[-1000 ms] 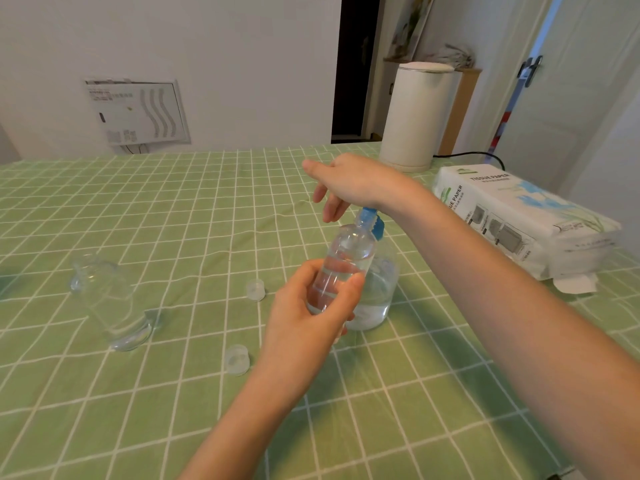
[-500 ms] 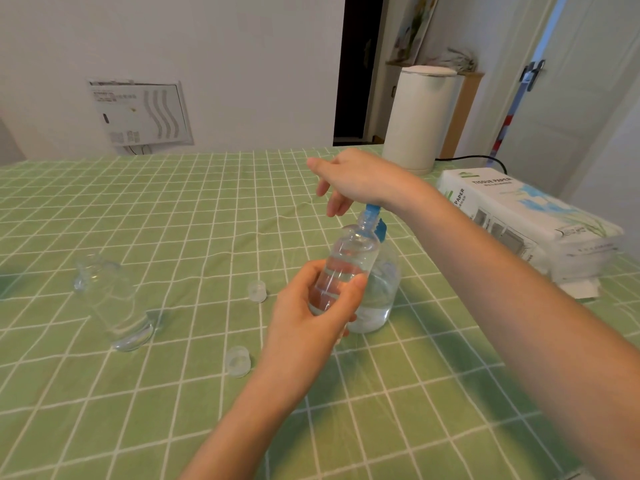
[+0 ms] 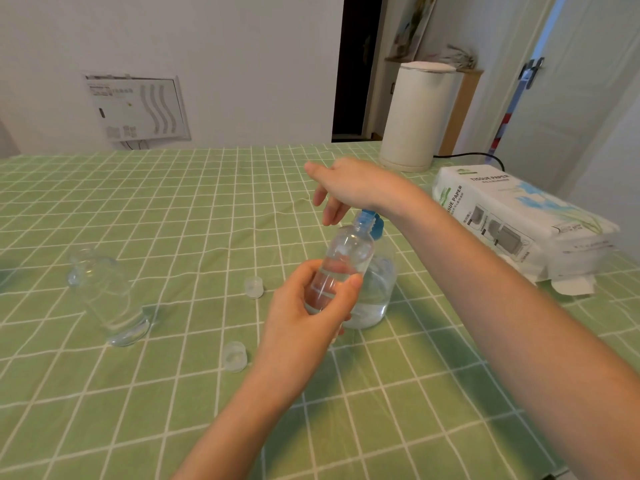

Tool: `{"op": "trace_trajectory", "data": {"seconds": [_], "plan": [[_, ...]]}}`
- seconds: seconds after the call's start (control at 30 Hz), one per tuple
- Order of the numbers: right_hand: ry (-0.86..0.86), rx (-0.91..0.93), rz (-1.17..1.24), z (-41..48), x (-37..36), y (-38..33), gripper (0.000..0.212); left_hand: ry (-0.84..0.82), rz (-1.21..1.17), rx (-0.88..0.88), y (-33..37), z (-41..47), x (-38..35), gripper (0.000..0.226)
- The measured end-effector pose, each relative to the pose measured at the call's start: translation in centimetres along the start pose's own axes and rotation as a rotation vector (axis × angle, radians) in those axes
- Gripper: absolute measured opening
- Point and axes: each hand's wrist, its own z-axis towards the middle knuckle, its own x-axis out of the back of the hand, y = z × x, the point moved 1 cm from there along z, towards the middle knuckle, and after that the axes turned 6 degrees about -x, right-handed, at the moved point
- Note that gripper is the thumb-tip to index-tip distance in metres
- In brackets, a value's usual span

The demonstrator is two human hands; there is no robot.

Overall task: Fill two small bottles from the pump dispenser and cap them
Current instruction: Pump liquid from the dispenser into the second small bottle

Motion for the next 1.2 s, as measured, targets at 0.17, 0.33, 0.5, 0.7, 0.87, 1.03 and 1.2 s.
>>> {"op": "trace_trajectory", "data": {"seconds": [0.17,0.33,0.5,0.7,0.87,1.03,1.2], "plan": [[0.001,0.001,0.01,0.1,-0.1,0.0,0.057,-0.004,0.004,-0.003,0.0,0.0,0.1,0.028],[0.044,0.018,0.011,0.0,0.6,-0.1,0.055,-0.008,-0.014,-0.009,0.2,0.0,0.0,0.03],[0.055,0.025,-0.016,0.2,1.0,-0.5,0.054,-0.005,-0.041,-0.017,0.2,0.2,-0.1,0.031],[0.035,0.019,-0.015,0.1,0.7,-0.4,0.057,-0.01,-0.041,-0.019,0.3,0.1,-0.1,0.031],[-0.003,-0.001,-0.015,-0.1,0.1,0.1,0.058,-0.008,-0.014,-0.002,0.1,0.0,0.0,0.031],[-0.012,-0.014,-0.015,0.0,-0.1,0.1,0.058,-0.007,0.001,0.003,-0.1,-0.1,0.1,0.027],[-0.028,-0.02,-0.044,-0.1,0.6,-0.3,0.055,-0.009,-0.014,-0.006,0.1,0.1,0.1,0.026]]}}
